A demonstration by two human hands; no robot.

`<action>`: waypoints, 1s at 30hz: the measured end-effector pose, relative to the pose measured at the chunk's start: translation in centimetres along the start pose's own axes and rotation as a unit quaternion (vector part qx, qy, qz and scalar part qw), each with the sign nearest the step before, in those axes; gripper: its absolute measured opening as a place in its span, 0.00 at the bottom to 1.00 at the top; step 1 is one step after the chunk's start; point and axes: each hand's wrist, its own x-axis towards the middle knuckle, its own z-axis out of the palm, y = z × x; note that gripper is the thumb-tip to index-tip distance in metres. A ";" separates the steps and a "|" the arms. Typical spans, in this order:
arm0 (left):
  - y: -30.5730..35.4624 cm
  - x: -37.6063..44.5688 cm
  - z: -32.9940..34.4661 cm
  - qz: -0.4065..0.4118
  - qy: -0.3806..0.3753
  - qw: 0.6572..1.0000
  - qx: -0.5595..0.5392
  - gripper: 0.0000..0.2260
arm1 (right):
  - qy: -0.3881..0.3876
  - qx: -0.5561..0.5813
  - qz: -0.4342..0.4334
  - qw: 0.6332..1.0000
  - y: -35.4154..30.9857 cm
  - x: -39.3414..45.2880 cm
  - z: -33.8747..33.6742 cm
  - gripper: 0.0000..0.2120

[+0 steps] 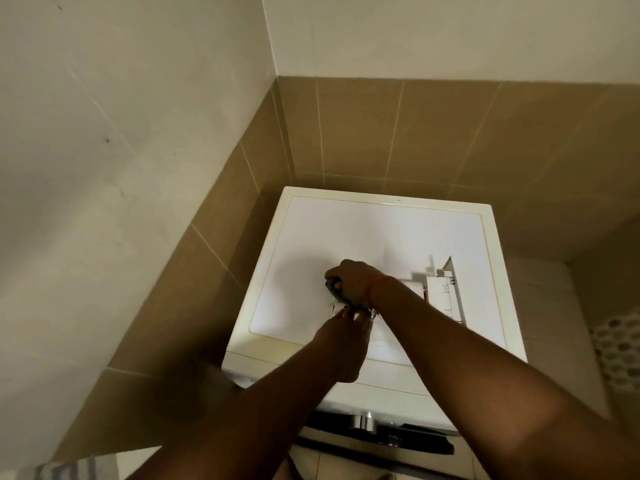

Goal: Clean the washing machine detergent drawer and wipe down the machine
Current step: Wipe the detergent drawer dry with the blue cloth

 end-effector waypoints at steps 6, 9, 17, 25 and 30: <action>0.0 0.1 -0.6 0.038 0.001 0.997 0.061 0.22 | -0.057 0.110 0.106 0.987 1.6 -4.2 -2.8 0.22; -0.6 0.6 0.0 0.070 -0.024 0.985 0.156 0.27 | -0.058 0.082 0.185 0.978 3.0 -5.7 -3.3 0.16; -1.5 -0.2 1.7 0.116 0.037 0.990 0.076 0.43 | 0.067 0.030 0.099 0.992 -3.0 -1.7 1.5 0.18; -1.4 -1.5 2.8 0.088 0.055 0.992 0.067 0.44 | 0.075 -0.073 0.242 0.965 0.8 -6.7 0.6 0.23; -1.1 -1.1 3.5 0.091 0.051 0.991 0.084 0.47 | 0.093 -0.031 0.170 0.981 -3.0 -3.2 2.0 0.22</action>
